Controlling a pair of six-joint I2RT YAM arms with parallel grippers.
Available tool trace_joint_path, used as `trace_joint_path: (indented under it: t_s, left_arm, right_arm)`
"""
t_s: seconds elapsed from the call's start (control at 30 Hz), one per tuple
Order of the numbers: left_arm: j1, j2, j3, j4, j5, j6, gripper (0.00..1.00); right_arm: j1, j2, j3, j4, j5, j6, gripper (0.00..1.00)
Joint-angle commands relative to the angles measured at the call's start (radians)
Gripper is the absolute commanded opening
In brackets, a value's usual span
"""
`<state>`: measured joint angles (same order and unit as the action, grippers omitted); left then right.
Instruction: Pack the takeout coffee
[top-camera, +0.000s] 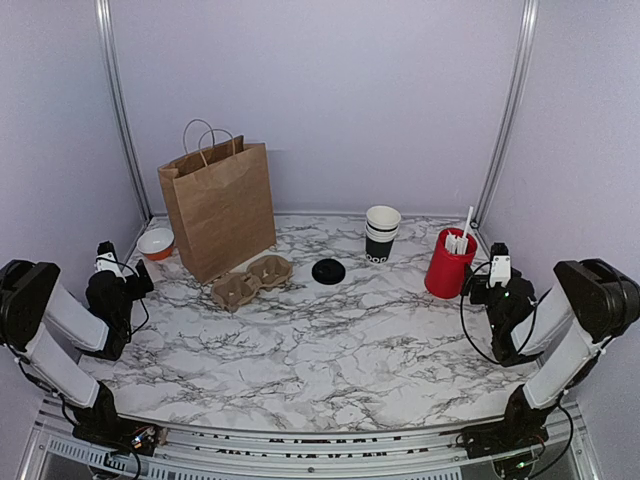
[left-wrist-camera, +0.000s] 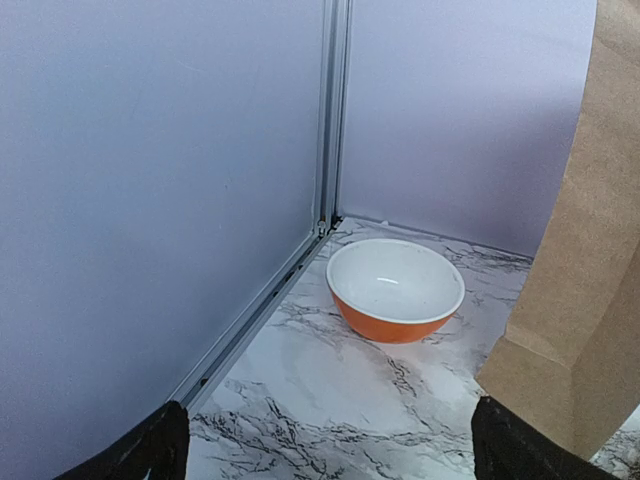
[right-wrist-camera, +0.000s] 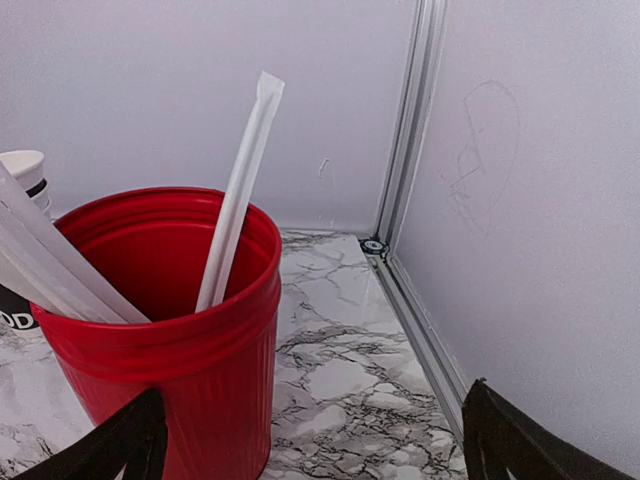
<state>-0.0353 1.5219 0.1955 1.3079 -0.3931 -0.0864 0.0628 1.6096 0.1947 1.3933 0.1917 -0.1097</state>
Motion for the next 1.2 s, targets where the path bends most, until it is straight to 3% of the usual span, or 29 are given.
trace_joint_path:
  t_s: [0.0, 1.17]
  left_arm:
    - [0.006, 0.006, 0.019, -0.003, 0.009, 0.002, 0.99]
    - [0.007, 0.004, 0.019, -0.004, 0.007, -0.001, 0.99]
  right_arm:
    - [-0.009, -0.003, 0.021, 0.006, -0.005, 0.001, 1.0]
    - [-0.01, -0.004, 0.017, 0.015, 0.002, 0.004, 1.0]
